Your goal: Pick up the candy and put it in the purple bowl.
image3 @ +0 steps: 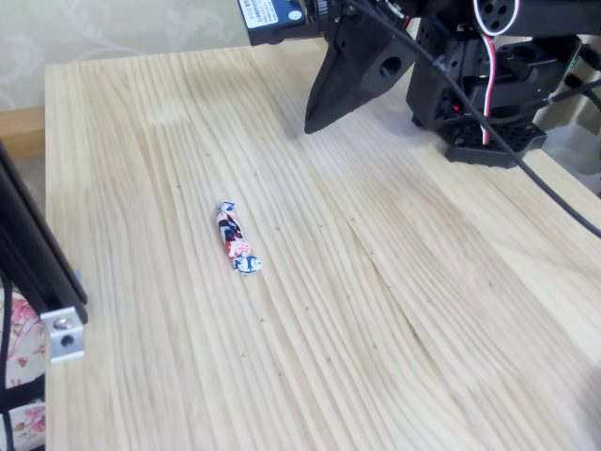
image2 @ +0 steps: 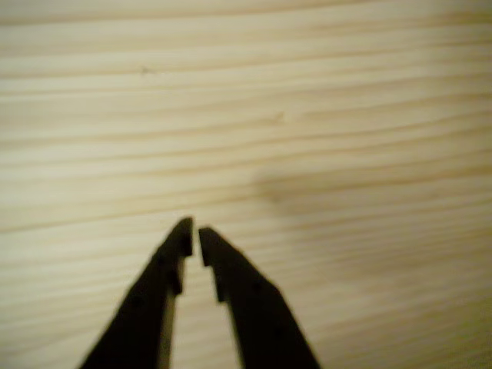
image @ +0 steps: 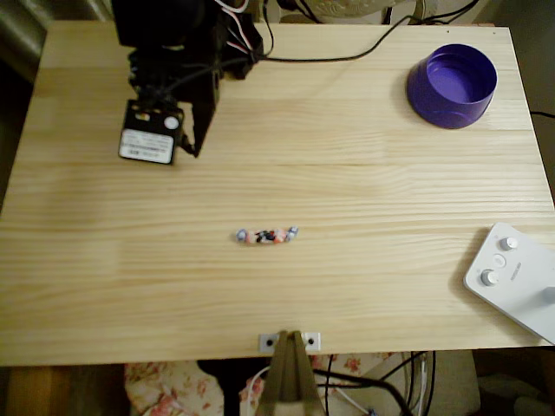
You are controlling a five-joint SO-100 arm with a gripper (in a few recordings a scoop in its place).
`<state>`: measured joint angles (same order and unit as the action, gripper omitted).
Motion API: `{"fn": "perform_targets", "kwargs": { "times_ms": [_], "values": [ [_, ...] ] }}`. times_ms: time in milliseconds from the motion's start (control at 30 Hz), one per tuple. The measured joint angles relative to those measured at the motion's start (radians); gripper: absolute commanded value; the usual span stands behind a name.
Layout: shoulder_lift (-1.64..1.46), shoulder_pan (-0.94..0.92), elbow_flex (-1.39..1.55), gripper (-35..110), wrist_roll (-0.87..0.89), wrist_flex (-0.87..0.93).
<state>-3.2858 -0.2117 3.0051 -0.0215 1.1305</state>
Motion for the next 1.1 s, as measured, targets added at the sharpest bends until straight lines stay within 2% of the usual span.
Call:
{"fn": "perform_targets", "kwargs": {
  "times_ms": [1100],
  "values": [
    [0.000, 0.015, 0.000, -1, -0.009, 0.000]
  ]
}}
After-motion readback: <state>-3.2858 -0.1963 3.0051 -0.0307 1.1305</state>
